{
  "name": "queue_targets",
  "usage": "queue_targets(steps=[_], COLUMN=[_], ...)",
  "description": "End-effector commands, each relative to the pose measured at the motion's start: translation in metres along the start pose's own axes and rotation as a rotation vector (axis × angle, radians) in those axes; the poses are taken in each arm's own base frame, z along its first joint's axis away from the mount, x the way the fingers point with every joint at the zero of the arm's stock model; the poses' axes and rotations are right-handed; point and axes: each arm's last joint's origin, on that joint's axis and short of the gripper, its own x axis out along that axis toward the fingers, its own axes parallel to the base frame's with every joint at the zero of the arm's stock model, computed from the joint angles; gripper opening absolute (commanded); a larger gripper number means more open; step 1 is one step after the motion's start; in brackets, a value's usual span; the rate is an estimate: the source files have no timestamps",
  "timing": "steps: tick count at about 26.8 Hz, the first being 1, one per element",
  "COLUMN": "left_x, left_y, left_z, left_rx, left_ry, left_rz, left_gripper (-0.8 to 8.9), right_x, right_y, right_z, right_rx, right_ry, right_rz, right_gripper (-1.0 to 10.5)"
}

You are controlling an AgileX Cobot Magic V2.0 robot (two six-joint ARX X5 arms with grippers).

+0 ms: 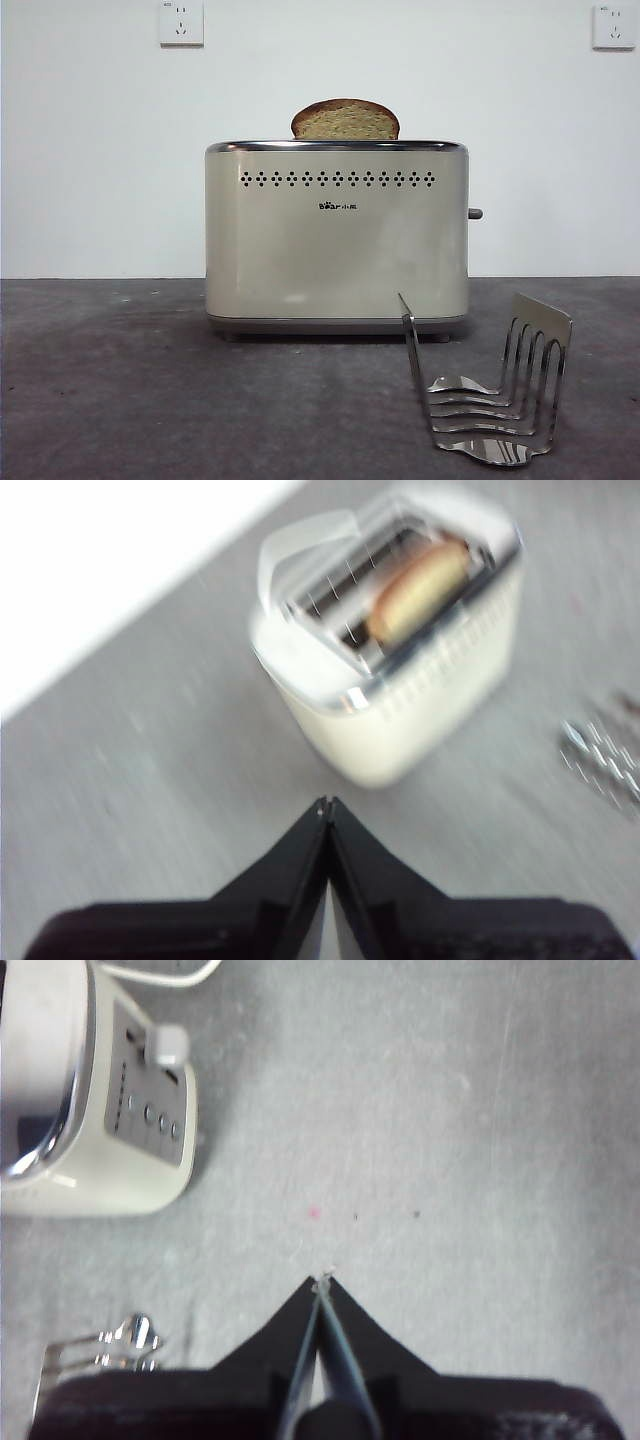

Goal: Pick up a slice of bread from the rack,put the bread on the toaster,press the button

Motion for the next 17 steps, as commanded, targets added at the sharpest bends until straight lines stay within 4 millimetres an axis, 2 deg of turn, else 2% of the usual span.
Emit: queue_targets(steps=[1, 3, 6, 8, 11, 14, 17], left_x=[0.012, 0.03, 0.056, 0.065, 0.079, 0.091, 0.1], left_y=[0.003, 0.004, -0.001, -0.007, -0.016, -0.021, -0.023], left_z=[-0.029, -0.062, -0.121, -0.152, -0.194, -0.227, -0.249], left_rx=[-0.011, -0.069, -0.301, -0.406, -0.51, -0.579, -0.618], left_ry=[-0.044, -0.085, -0.279, -0.376, -0.43, -0.402, -0.353], left_rz=[0.074, 0.164, 0.295, 0.341, 0.394, 0.444, 0.48], left_gripper=[-0.03, -0.03, -0.03, -0.03, -0.03, -0.03, -0.03], right_x=[0.002, 0.002, 0.001, 0.001, 0.001, 0.0, 0.0], right_y=[0.0, 0.0, 0.0, 0.0, 0.0, 0.0, 0.0], right_z=[0.004, 0.009, 0.013, 0.015, 0.017, 0.019, 0.019], right_rx=[-0.008, -0.013, -0.018, -0.019, -0.022, -0.023, -0.023], right_ry=[-0.035, -0.078, -0.129, -0.145, -0.167, -0.185, -0.185], right_rz=[-0.003, -0.003, -0.002, -0.001, -0.001, -0.001, -0.001], right_gripper=[0.0, 0.0, 0.0, 0.0, 0.0, 0.0, 0.0])
